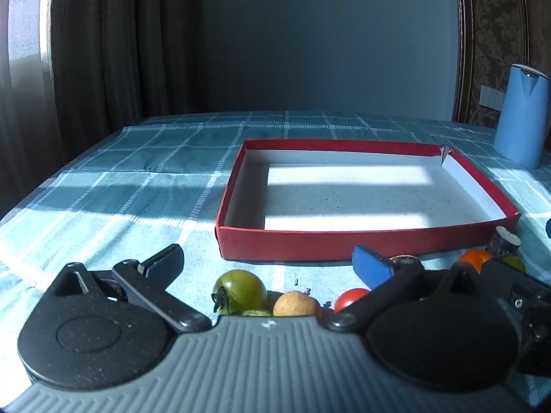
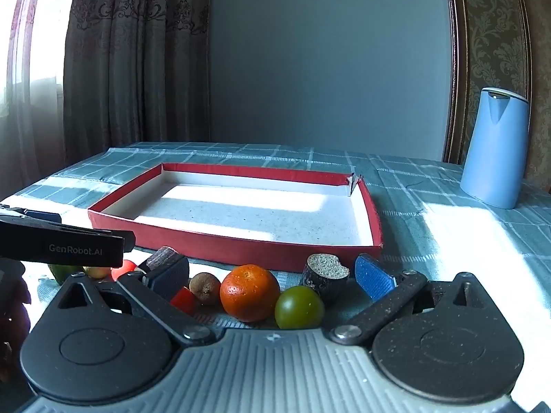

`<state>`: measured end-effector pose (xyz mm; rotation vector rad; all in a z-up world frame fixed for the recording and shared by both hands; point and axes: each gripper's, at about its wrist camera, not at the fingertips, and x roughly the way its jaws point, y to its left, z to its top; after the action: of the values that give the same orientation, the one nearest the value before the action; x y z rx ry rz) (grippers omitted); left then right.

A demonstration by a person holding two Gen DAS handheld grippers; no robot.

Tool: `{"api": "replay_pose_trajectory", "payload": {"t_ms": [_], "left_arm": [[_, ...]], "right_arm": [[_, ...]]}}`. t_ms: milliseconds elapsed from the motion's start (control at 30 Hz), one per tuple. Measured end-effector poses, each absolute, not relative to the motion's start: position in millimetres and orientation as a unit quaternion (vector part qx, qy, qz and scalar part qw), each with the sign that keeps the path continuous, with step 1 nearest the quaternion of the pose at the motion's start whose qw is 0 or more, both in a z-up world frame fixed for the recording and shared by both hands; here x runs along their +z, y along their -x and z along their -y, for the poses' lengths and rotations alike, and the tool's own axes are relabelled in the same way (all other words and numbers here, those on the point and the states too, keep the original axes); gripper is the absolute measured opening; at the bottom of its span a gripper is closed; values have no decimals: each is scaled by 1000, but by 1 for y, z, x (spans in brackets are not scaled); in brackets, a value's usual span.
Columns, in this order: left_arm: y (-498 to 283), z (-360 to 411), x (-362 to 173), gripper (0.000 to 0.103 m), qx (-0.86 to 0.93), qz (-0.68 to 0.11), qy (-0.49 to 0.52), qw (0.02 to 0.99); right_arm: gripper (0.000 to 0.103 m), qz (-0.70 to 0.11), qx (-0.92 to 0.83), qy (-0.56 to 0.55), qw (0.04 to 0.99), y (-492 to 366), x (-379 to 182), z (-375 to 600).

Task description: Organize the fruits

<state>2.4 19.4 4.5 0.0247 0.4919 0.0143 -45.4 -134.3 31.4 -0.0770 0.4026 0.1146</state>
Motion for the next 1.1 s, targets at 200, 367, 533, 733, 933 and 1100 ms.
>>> {"api": "replay_pose_trajectory", "payload": {"t_ms": [200, 367, 533, 733, 933, 1100], "left_arm": [[-1, -18, 6, 103, -1, -238, -15, 971], [0, -15, 8, 103, -2, -236, -24, 972], [0, -13, 6, 103, -6, -241, -31, 970], [0, -12, 5, 103, -3, -246, -35, 969], [1, -12, 4, 103, 3, -245, -43, 968], [0, -8, 2, 103, 3, -250, -57, 967]], "right_arm": [[103, -211, 93, 30, 973, 54, 29, 135], [103, -234, 87, -22, 968, 47, 25, 149], [103, -242, 89, -46, 965, 46, 22, 155], [103, -205, 68, -27, 976, 58, 28, 151], [103, -174, 30, -21, 984, 67, 32, 152], [103, -219, 10, -68, 973, 53, 26, 171]]}}
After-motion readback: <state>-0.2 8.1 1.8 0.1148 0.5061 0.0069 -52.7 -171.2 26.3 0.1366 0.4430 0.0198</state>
